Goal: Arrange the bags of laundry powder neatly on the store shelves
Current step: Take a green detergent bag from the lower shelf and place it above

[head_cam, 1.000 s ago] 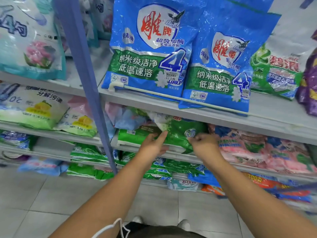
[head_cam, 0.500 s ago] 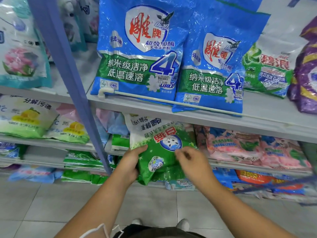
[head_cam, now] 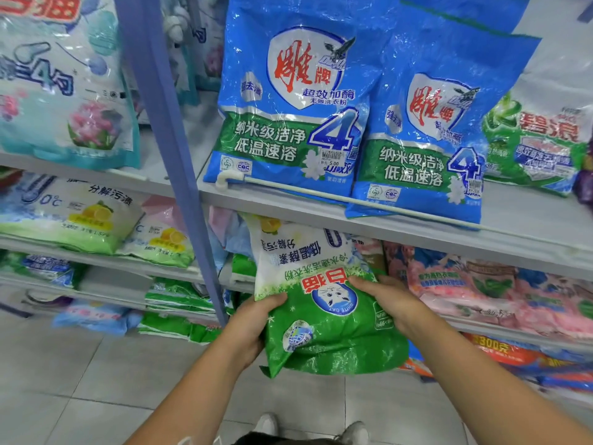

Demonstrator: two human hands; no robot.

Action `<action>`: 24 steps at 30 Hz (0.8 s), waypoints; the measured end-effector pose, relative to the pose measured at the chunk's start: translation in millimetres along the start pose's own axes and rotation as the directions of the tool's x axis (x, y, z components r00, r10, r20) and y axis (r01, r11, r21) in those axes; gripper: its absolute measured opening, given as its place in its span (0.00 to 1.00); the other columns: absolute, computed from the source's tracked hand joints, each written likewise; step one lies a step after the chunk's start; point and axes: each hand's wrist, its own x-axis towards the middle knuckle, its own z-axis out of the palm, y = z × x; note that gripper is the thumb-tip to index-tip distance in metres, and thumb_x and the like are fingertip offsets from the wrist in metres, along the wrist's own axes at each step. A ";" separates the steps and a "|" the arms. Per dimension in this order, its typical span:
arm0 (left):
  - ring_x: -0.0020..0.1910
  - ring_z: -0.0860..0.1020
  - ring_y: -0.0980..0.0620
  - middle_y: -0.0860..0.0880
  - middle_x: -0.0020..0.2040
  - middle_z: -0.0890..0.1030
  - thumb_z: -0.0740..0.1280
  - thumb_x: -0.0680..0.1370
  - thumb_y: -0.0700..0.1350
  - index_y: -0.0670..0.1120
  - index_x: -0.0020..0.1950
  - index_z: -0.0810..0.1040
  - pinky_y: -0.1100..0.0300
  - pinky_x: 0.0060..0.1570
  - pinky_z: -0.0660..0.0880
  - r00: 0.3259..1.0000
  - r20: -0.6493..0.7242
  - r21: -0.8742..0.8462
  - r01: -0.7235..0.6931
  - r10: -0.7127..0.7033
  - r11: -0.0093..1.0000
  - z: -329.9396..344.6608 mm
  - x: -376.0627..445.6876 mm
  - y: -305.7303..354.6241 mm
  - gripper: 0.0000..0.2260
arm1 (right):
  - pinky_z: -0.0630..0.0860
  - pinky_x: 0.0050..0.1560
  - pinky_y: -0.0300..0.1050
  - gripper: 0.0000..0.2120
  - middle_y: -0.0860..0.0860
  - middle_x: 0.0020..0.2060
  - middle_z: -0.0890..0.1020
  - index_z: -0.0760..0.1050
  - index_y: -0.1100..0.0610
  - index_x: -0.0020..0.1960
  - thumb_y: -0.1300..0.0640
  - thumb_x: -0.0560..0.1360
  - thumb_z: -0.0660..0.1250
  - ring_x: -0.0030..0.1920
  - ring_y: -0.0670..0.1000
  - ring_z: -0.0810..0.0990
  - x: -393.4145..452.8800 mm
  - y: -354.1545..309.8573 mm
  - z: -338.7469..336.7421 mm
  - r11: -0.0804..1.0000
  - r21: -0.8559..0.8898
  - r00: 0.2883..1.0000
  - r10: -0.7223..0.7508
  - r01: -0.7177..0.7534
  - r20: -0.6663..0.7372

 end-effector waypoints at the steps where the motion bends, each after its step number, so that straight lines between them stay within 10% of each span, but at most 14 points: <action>1: 0.53 0.85 0.38 0.39 0.53 0.87 0.69 0.79 0.39 0.39 0.62 0.79 0.43 0.58 0.80 1.000 0.009 0.011 -0.001 0.001 1.000 -0.3 -1.9 -0.9 0.12 | 0.66 0.74 0.56 0.43 0.57 0.73 0.72 0.65 0.56 0.76 0.40 0.69 0.77 0.71 0.59 0.72 0.6 2.9 -3.3 0.999 -0.005 0.999 -0.041 0.041 -0.021; 5: 0.55 0.85 0.39 0.40 0.54 0.86 0.70 0.78 0.38 0.40 0.62 0.80 0.45 0.59 0.79 0.998 0.062 0.050 0.018 -0.021 0.999 -0.6 -9.9 -9.8 0.13 | 0.76 0.66 0.56 0.43 0.51 0.65 0.81 0.73 0.53 0.71 0.34 0.62 0.79 0.60 0.54 0.81 -9.3 11.2 -11.7 0.984 -0.016 0.983 -0.180 0.180 -0.047; 8: 0.58 0.83 0.38 0.38 0.56 0.85 0.70 0.77 0.36 0.38 0.64 0.79 0.44 0.61 0.78 0.995 0.094 0.005 0.036 -0.036 0.999 3.7 -11.3 -19.6 0.15 | 0.80 0.50 0.45 0.24 0.43 0.53 0.82 0.75 0.50 0.65 0.46 0.71 0.77 0.50 0.47 0.82 -19.6 14.1 -21.3 0.966 0.011 0.964 -0.258 0.259 -0.064; 14: 0.56 0.84 0.39 0.39 0.55 0.86 0.69 0.77 0.33 0.40 0.63 0.80 0.44 0.62 0.78 0.993 0.115 0.008 0.017 -0.018 1.000 24.6 -26.8 -35.0 0.14 | 0.70 0.63 0.45 0.39 0.53 0.73 0.73 0.65 0.56 0.78 0.46 0.73 0.75 0.68 0.55 0.75 -41.3 26.7 -45.1 0.932 -0.081 0.927 -0.359 0.352 -0.105; 24: 0.53 0.85 0.39 0.39 0.53 0.87 0.71 0.76 0.35 0.40 0.63 0.79 0.43 0.61 0.78 0.994 0.009 0.041 -0.109 0.108 0.993 47.3 -95.8 -57.3 0.15 | 0.73 0.66 0.50 0.40 0.51 0.70 0.77 0.70 0.54 0.74 0.39 0.68 0.75 0.66 0.53 0.77 -88.3 48.9 -72.7 0.877 -0.059 0.877 -0.479 0.476 -0.041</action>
